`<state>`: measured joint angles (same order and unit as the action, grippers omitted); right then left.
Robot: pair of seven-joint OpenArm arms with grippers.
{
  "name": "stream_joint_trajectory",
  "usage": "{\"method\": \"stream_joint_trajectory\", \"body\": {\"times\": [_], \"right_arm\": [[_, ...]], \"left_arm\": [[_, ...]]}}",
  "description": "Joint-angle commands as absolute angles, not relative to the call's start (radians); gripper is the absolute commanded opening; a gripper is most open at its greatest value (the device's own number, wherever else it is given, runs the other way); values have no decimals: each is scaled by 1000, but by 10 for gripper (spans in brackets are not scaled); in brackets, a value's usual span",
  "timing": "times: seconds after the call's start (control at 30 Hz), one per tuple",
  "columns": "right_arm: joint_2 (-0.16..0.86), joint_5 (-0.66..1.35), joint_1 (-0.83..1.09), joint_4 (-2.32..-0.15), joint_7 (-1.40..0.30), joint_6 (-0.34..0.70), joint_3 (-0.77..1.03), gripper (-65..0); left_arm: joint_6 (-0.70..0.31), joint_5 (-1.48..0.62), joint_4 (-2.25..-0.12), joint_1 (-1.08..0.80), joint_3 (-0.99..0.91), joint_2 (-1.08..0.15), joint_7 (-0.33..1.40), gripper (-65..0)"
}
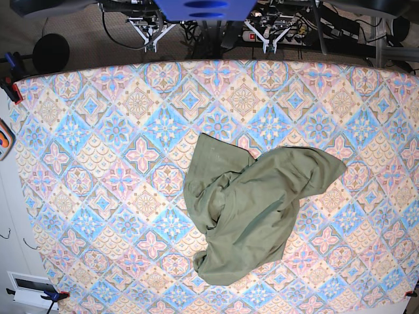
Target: Layout the t-shirt on the table in an organized manner, then fold the t-shirt properly
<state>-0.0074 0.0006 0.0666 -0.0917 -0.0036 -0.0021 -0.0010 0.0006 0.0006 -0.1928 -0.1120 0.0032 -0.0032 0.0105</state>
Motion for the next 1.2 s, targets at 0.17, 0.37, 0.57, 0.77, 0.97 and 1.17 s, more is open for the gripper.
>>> {"method": "stream_joint_trajectory", "body": {"times": [0.17,0.37,0.57,0.77,0.97,1.17], "right_arm": [[-4,-1,70,-93,-1,-2,1,-646],[-4,-1,73,-93,-1,-2,1,-646],[-2,-1,76,-93,5,-2,1,-646],[-1,-1,174,-174,1,-2,1,-647],[48,-1,295,-326,-2,-2,2,-650],[70,-1,433,-495,-1,-2,2,-650]], "left_arm": [[4,4,-196,-116,5,-5,2,-643],[4,4,-196,-117,5,-5,2,-643],[4,5,-200,-148,5,-8,-1,-643],[4,5,-200,-197,5,-39,-2,-643],[4,5,-202,-251,5,-62,-19,-643],[4,5,-202,-320,5,-108,-139,-643]]}}
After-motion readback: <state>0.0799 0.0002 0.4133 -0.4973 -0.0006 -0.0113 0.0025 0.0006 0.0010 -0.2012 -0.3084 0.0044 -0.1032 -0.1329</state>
